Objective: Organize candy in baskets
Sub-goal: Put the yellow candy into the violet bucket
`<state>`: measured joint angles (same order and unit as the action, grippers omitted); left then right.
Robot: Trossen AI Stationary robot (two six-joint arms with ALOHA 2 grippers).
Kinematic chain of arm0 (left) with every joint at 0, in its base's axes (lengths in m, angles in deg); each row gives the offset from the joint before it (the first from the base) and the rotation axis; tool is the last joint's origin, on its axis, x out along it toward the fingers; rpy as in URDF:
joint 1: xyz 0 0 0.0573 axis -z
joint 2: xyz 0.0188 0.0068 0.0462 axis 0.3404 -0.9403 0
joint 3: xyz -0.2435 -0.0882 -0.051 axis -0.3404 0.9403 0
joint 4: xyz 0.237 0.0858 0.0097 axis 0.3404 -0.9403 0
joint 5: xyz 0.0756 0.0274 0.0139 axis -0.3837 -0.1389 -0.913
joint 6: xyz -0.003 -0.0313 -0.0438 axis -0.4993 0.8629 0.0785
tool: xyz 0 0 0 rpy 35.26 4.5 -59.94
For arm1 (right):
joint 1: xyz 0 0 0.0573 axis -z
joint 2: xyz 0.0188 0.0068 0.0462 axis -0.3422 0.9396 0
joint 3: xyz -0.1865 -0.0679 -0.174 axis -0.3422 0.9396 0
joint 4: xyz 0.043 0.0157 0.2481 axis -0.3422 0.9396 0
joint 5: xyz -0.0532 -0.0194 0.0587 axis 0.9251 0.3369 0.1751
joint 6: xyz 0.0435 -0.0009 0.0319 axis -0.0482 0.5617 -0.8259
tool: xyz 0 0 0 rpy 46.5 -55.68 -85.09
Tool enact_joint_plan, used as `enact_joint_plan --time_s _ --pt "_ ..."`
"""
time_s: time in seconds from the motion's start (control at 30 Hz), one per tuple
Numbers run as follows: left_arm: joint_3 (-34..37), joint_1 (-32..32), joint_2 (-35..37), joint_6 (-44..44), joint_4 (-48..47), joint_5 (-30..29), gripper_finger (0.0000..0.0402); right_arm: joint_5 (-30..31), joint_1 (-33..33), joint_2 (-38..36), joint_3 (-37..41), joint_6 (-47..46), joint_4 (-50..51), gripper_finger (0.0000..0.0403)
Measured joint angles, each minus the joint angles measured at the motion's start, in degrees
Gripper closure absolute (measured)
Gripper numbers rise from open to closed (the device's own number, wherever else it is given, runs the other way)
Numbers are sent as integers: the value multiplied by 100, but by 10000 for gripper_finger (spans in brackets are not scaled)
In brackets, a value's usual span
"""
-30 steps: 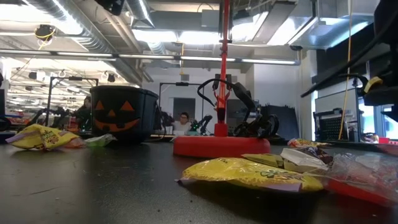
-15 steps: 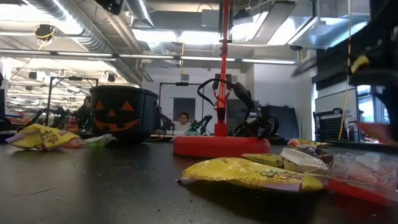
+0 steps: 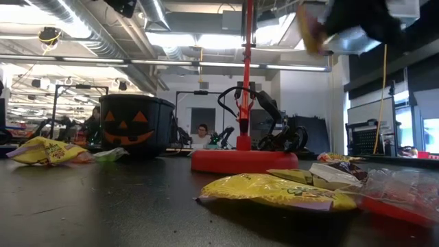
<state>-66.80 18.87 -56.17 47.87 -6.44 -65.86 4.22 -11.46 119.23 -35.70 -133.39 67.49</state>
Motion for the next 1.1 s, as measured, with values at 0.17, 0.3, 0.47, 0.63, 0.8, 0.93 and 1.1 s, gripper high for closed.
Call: enact_joint_plan --time_s 0.17,0.3,0.47,0.63,0.8,0.93,1.1 --pt "0 247 -122 2 115 4 260 84 0 117 -11 1784 -2212 382" --pt "0 555 -331 -2 478 8 260 85 2 399 -11 2680 -3284 385" --pt "-1 922 -744 -169 1198 -5 260 85 53 800 -11 2884 -3707 388" --pt "0 1240 -1261 -455 1848 -7 260 76 137 1199 -9 2887 -3933 386" --pt "0 1562 -1830 -858 2376 -61 260 -97 267 1422 -10 3036 -4330 387" --pt "0 1720 -2224 -909 2856 -361 260 -141 304 1428 -9 3189 -4469 385" --pt "0 1772 -2572 -985 3298 -711 236 -199 347 1429 -9 3433 -4717 387"
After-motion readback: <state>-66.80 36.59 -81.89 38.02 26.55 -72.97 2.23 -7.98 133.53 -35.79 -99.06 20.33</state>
